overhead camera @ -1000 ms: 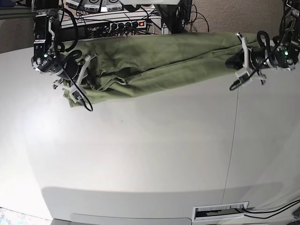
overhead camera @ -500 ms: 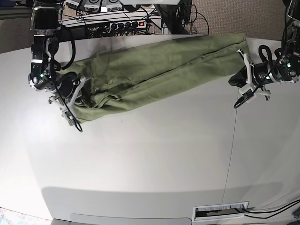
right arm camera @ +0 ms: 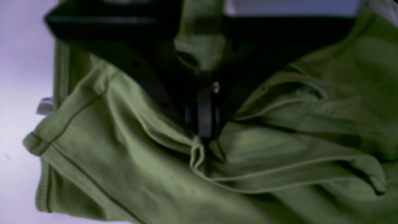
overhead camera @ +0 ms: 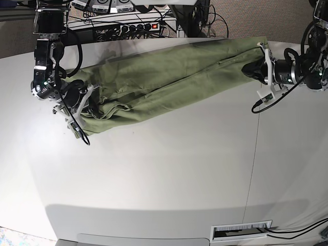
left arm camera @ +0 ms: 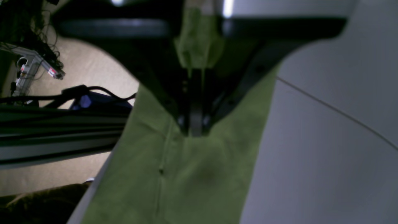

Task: Fold the T-shirt properly
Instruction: 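Stretch the folded shirt strip taut between both grippers and lower it, then hold the strip with the right gripper and pull the left gripper's end outward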

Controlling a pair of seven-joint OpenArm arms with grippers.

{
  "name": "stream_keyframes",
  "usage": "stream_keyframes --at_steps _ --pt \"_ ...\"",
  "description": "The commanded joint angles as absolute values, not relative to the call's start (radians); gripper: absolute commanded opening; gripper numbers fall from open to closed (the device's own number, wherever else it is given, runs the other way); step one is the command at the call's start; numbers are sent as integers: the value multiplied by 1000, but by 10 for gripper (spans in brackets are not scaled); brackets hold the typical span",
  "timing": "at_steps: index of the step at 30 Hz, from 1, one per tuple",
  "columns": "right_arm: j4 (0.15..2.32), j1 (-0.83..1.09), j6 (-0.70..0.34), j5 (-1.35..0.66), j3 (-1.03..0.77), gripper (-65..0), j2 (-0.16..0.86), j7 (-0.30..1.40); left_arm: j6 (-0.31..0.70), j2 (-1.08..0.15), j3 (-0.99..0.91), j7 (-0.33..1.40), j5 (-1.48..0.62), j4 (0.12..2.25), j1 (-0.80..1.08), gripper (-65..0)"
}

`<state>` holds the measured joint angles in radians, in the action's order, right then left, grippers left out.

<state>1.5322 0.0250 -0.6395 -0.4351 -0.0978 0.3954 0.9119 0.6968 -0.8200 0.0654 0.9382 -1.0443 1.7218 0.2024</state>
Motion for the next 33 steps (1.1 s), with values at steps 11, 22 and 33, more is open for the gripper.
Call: stream_keyframes --at_steps 11,22,33 --pt "1543 14 -636 -456 -104 -650 407 925 698 -839 55 704 -794 1729 300 -650" --pt "1543 14 -636 -455 -104 -650 407 895 678 -825 55 442 -619 1535 283 -650" --pt "1542 -15 -635 -406 -104 -650 407 813 698 -689 55 451 -512 1432 108 -650"
